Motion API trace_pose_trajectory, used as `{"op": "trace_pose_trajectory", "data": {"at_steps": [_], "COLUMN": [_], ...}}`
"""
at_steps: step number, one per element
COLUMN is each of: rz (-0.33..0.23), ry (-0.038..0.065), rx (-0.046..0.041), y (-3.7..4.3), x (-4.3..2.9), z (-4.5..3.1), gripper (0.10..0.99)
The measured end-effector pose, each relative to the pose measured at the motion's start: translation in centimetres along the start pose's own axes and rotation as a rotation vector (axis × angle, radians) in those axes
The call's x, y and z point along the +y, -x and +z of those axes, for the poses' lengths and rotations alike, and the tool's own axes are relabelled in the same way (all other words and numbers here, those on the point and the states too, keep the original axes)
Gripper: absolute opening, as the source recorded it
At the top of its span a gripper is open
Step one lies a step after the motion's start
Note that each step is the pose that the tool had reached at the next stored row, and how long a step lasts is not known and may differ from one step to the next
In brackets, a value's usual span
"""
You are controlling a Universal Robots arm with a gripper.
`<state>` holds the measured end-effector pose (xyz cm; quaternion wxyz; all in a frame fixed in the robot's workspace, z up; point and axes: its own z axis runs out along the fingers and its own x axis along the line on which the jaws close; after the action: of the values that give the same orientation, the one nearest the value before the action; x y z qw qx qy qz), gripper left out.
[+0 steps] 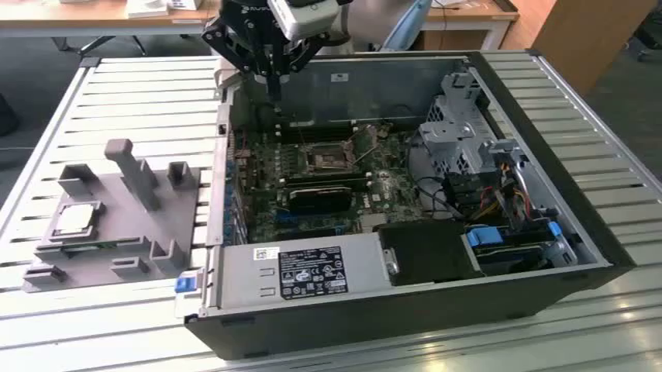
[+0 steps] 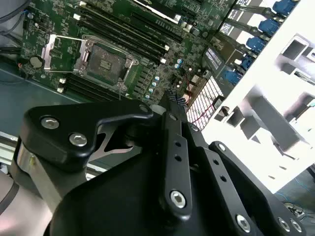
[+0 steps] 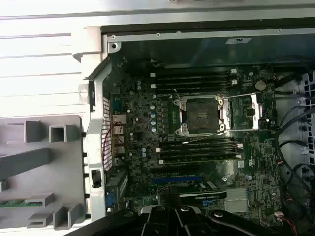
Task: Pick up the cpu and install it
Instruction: 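Reach for the cpu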
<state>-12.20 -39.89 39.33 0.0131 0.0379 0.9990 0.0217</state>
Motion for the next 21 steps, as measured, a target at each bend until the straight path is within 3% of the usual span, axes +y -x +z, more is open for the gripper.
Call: {"op": "trace_pose_trajectory", "data": {"at_steps": [9, 21], "rz": [0.000, 0.000], "ry": [0.000, 0.000], "rx": [-0.0001, 0.0000], "y": [-0.13, -0.89], "x": [-0.01, -0.07], "z": [0.00, -0.03], "gripper": [0.106, 0.106]}}
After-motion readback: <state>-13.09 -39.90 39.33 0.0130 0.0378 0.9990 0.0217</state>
